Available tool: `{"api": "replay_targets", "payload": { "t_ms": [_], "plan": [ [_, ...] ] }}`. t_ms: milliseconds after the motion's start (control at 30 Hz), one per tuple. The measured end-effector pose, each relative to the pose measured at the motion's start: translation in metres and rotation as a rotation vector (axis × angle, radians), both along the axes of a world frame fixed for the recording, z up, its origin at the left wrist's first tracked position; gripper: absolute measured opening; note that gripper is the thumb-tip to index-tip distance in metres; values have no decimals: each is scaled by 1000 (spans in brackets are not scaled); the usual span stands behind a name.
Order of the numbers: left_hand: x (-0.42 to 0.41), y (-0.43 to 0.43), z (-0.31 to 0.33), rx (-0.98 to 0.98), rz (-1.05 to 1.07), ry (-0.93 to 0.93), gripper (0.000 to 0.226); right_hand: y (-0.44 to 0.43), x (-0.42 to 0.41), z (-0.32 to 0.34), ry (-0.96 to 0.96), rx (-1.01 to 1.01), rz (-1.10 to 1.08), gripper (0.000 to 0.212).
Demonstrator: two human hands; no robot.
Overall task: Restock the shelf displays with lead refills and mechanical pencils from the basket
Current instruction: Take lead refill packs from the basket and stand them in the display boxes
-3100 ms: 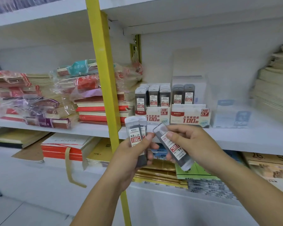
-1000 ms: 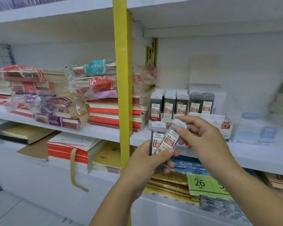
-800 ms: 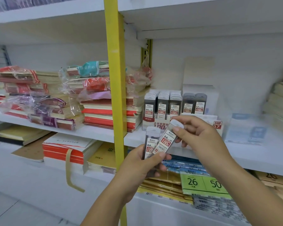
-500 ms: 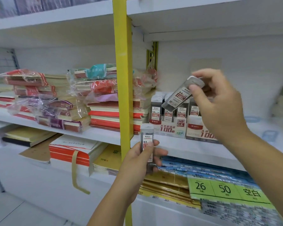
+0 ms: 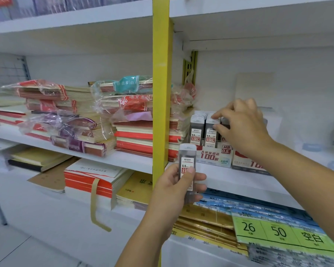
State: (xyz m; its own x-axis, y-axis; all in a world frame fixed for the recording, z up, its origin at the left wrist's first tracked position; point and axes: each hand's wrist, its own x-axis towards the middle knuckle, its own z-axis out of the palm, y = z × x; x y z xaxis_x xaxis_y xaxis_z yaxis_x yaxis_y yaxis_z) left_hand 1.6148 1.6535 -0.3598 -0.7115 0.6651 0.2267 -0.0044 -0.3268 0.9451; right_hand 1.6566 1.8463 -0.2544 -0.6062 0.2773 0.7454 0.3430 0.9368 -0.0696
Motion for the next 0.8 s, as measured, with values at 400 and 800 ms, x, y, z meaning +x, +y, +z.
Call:
{"api": "replay_targets", "payload": {
  "t_ms": [400, 800],
  "plan": [
    [12, 9, -2, -107, -22, 131, 15, -52, 57, -55, 36, -788, 583, 31],
    [1, 21, -3, -319, 488, 860, 41, -34, 64, -9, 590, -619, 600, 9]
  ]
}}
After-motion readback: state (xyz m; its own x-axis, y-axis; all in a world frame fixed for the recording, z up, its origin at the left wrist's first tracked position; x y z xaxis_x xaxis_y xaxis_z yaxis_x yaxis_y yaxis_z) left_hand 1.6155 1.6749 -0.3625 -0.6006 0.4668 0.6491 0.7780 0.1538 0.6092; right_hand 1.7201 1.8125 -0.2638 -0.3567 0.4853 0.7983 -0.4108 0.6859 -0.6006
